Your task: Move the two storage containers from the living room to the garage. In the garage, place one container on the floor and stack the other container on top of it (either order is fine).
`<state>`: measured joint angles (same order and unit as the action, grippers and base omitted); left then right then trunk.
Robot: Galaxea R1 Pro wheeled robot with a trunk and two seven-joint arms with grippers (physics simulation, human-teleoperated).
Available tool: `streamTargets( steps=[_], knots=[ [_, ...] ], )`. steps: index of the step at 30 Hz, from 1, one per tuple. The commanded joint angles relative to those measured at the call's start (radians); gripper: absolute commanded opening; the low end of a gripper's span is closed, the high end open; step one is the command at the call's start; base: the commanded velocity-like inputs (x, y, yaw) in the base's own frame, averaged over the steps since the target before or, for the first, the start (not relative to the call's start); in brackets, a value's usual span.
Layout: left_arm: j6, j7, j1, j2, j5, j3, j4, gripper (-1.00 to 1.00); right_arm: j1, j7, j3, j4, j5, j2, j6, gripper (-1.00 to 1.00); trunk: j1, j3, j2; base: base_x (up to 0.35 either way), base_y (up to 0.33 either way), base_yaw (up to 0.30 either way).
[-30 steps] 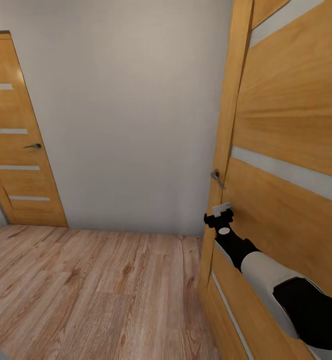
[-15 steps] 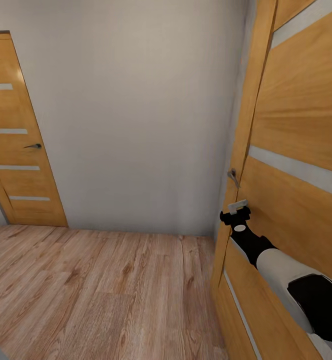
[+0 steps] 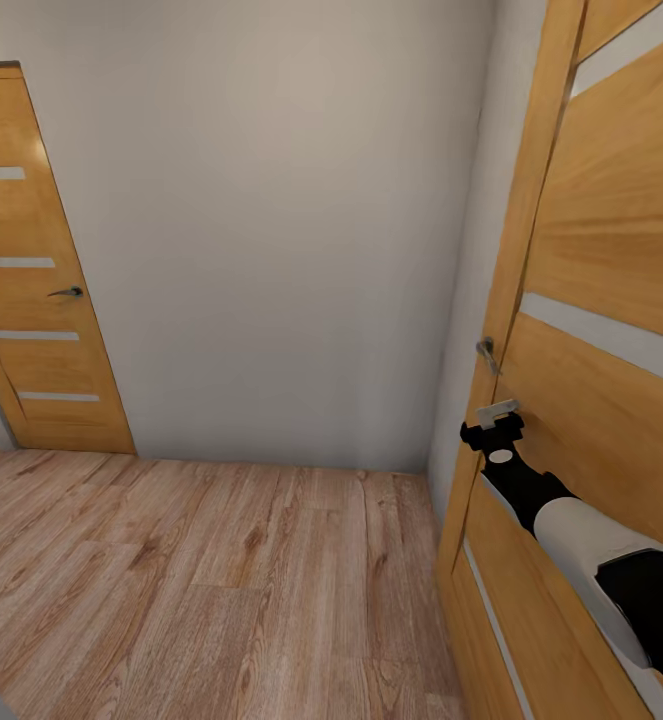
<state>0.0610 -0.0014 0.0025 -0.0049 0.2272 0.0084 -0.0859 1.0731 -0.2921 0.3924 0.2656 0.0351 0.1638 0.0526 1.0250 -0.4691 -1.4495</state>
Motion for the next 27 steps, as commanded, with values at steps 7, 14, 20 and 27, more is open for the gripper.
streamTargets(
  steps=[7, 14, 20, 27],
  knots=[
    [0.001, 0.000, 0.000, -0.001, 0.006, 0.001, -0.002, 1.00, 0.001, -0.009, -0.009, -0.002, 0.003, 0.006, 0.002, 1.00, 0.000, -0.001, -0.001, 0.000, 0.000, 0.000],
    [0.002, 0.000, 0.000, -0.001, 0.006, 0.001, -0.002, 1.00, 0.001, -0.009, -0.010, -0.003, 0.002, 0.021, 0.003, 1.00, 0.000, -0.001, -0.001, 0.000, 0.000, 0.000],
    [0.001, 0.000, 0.000, -0.001, 0.006, 0.001, -0.002, 1.00, 0.001, -0.008, -0.008, -0.003, 0.000, 0.010, 0.002, 1.00, 0.000, -0.001, -0.001, 0.000, 0.000, 0.000],
    [0.001, 0.000, 0.000, -0.001, 0.006, 0.000, -0.002, 1.00, 0.001, -0.007, -0.007, -0.003, 0.000, -0.039, 0.000, 1.00, 0.000, -0.001, -0.001, 0.000, 0.000, 0.000]
  ],
)
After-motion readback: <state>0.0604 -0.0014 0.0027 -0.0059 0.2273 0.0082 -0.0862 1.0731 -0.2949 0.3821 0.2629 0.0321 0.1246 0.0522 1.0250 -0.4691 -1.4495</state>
